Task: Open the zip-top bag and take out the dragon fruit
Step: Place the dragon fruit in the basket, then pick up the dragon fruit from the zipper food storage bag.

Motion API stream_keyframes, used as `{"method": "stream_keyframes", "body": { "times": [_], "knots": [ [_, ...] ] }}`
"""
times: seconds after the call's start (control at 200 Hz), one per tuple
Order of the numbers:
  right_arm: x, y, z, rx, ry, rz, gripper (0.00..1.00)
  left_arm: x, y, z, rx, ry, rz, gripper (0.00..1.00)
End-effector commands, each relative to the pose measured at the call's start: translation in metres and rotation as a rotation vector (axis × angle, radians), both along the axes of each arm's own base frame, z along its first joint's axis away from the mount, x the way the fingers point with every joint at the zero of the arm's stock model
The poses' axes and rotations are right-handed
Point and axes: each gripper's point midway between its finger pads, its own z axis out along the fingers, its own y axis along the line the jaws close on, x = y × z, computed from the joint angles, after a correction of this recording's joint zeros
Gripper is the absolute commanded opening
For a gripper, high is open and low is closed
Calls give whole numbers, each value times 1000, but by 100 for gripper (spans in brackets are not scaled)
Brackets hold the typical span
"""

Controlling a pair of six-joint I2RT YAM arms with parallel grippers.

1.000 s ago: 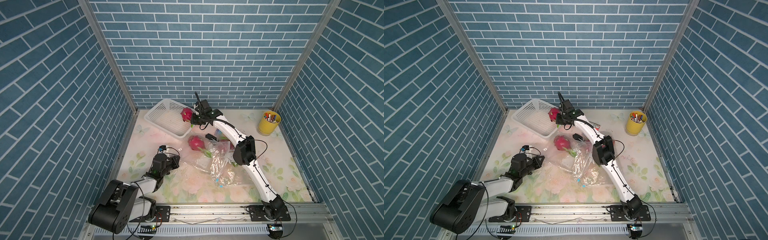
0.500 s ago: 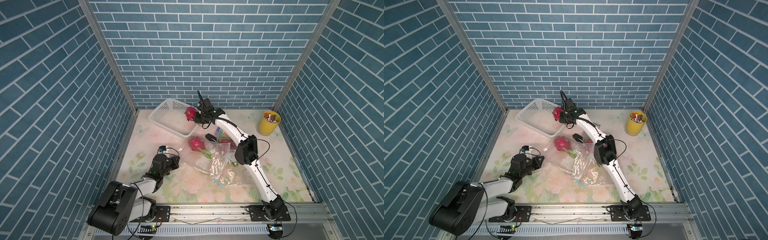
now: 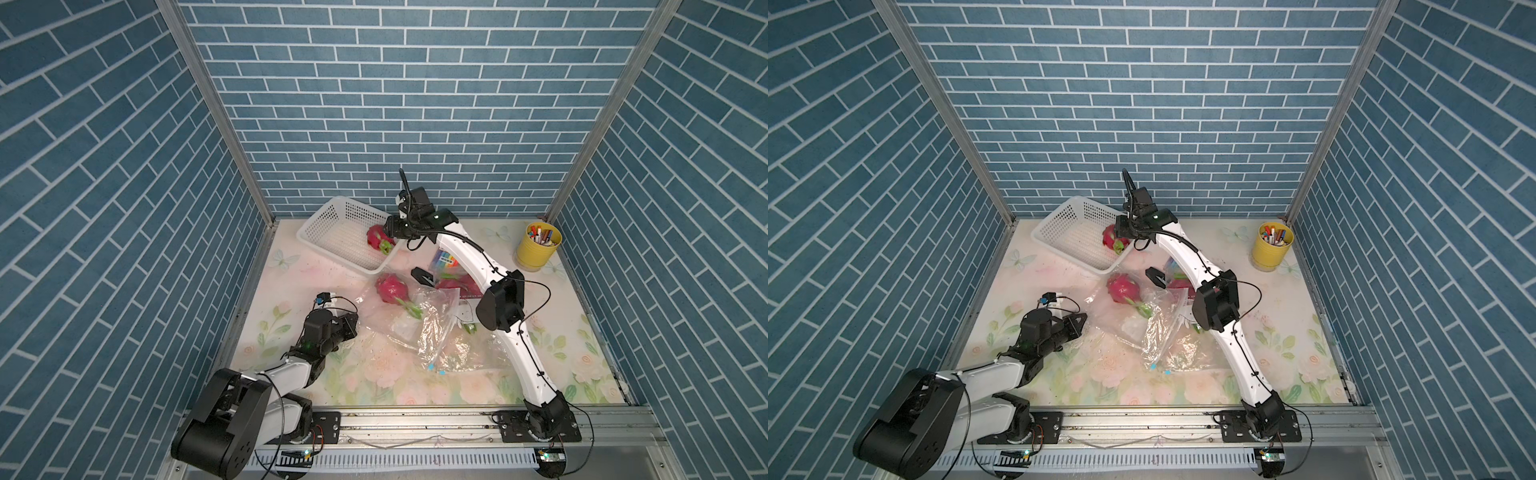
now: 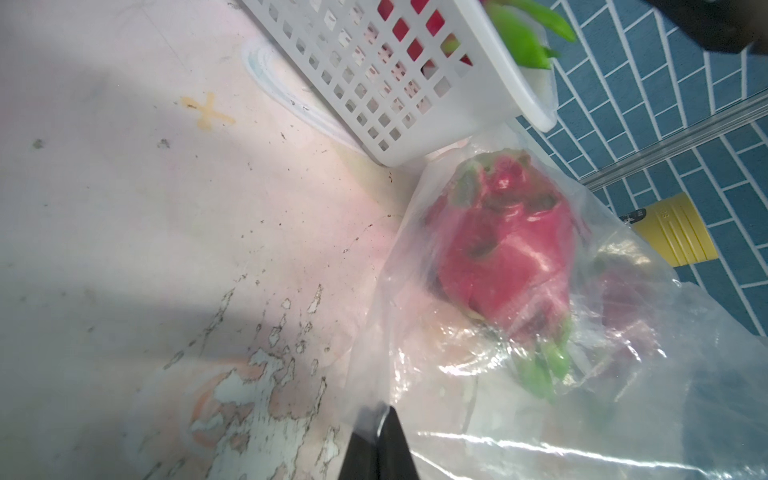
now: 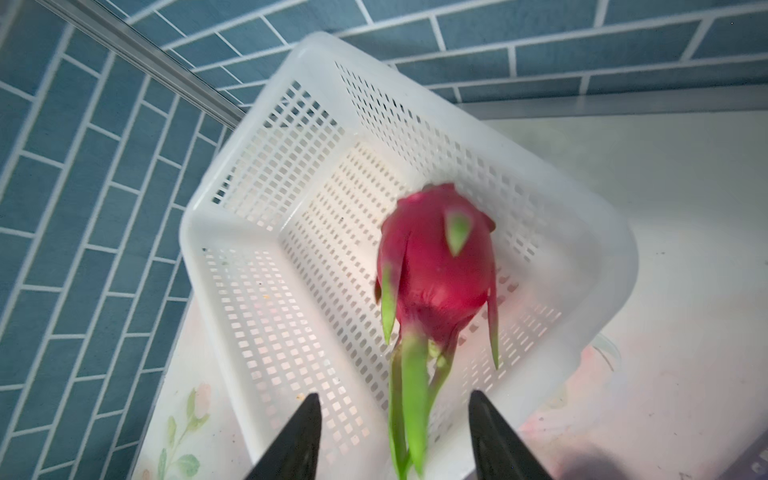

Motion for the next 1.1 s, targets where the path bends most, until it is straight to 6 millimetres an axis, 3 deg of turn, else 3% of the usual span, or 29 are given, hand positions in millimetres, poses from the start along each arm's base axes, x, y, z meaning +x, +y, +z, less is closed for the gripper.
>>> {"method": "stream_keyframes", "body": {
  "times": [0.0, 0.19, 0.23, 0.25, 0.405, 0.585, 0.685, 0.72, 0.8, 0.865, 0.985, 1.095],
  "knots": [
    [-5, -6, 41, 25, -75, 20, 57, 4, 3, 2, 15, -6, 11, 1],
    [-23, -23, 70, -5, -136, 48, 56, 5, 3, 1, 21, -2, 12, 1],
    [-28, -31, 68, -39, -145, 48, 56, 6, 4, 2, 27, -5, 15, 1],
    [-34, -39, 84, -41, -176, 45, 56, 6, 4, 3, 30, -6, 15, 1],
    [-71, -85, 95, -137, -236, 47, 55, 9, 9, 7, 61, -13, 32, 1],
    [-128, -138, 75, -207, -187, 61, 54, 14, 17, 13, 97, -25, 68, 1],
    [-160, -156, 54, -184, -116, 100, 45, 18, 23, 15, 114, -26, 98, 1],
    [-171, -162, 46, -177, -90, 107, 39, 19, 23, 15, 121, -22, 101, 8],
    [-195, -176, 29, -165, -49, 125, 27, 21, 27, 13, 146, 15, 112, 46],
    [-215, -185, 16, -148, -22, 138, 23, 20, 27, 13, 157, 38, 109, 63],
    [-250, -197, -4, -107, 26, 165, 18, 19, 24, 26, 154, 32, 85, 76],
    [-271, -209, -27, -88, 72, 149, 16, 17, 13, 54, 126, -33, 28, 83]
  ]
}}
